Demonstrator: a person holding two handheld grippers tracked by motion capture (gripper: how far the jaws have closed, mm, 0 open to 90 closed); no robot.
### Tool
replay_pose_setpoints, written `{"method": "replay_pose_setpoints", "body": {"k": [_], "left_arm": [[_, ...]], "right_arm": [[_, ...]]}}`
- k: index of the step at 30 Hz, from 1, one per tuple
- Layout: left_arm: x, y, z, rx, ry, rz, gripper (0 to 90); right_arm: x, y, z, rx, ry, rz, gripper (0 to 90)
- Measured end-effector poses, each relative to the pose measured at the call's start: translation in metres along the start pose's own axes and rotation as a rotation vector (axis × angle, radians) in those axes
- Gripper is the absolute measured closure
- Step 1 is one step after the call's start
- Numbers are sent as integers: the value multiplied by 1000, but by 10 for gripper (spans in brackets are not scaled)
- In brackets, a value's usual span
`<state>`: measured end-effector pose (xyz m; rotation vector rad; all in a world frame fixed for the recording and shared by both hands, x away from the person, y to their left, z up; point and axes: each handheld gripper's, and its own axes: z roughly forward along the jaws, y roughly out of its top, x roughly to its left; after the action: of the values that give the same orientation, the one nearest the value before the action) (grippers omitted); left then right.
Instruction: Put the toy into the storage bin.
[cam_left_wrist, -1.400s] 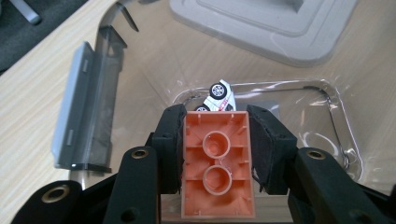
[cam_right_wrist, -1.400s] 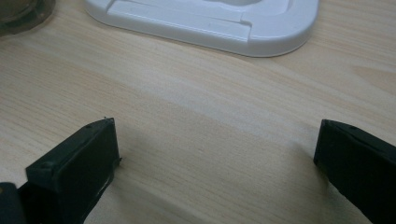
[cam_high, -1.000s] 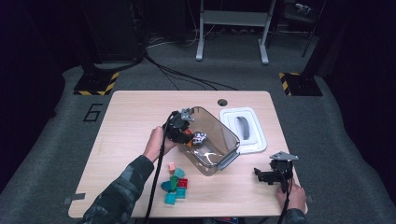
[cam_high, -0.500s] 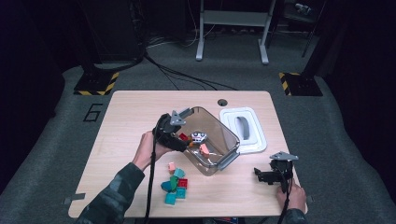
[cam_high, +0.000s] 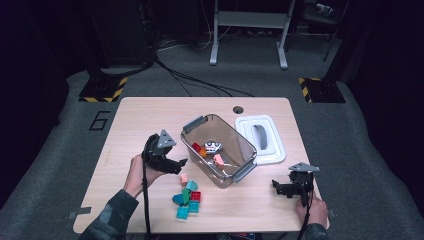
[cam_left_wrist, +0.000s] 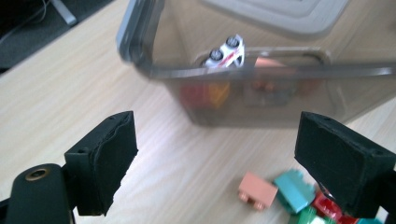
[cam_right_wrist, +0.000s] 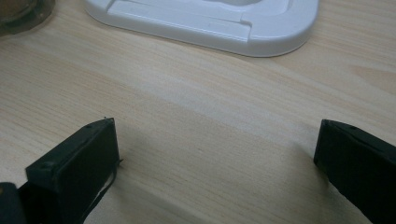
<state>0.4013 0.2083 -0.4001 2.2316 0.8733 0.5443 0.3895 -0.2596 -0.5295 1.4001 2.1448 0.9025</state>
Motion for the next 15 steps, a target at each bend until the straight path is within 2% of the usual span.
{"method": "replay_pose_setpoints", "body": {"k": [2,4,8,10,12,15], "left_arm": [[1,-5,1,10,-7,-7,128],[4,-19,7,29,-11,-37,117],[4,-31,17,46,-23,-59,86],[2,-42,28,70,-44,-59,35],[2,-45,32,81,-59,-64,2],[2,-53,44,105,-80,-72,1]], "right_arm": [[0,0,0,-1,0,-2,0],[0,0,0,0,0,0,0],[0,0,0,-1,0,-3,0],[0,0,0,-1,0,-3,0],[0,0,0,-1,0,-2,0],[0,0,0,0,0,2,0]]}}
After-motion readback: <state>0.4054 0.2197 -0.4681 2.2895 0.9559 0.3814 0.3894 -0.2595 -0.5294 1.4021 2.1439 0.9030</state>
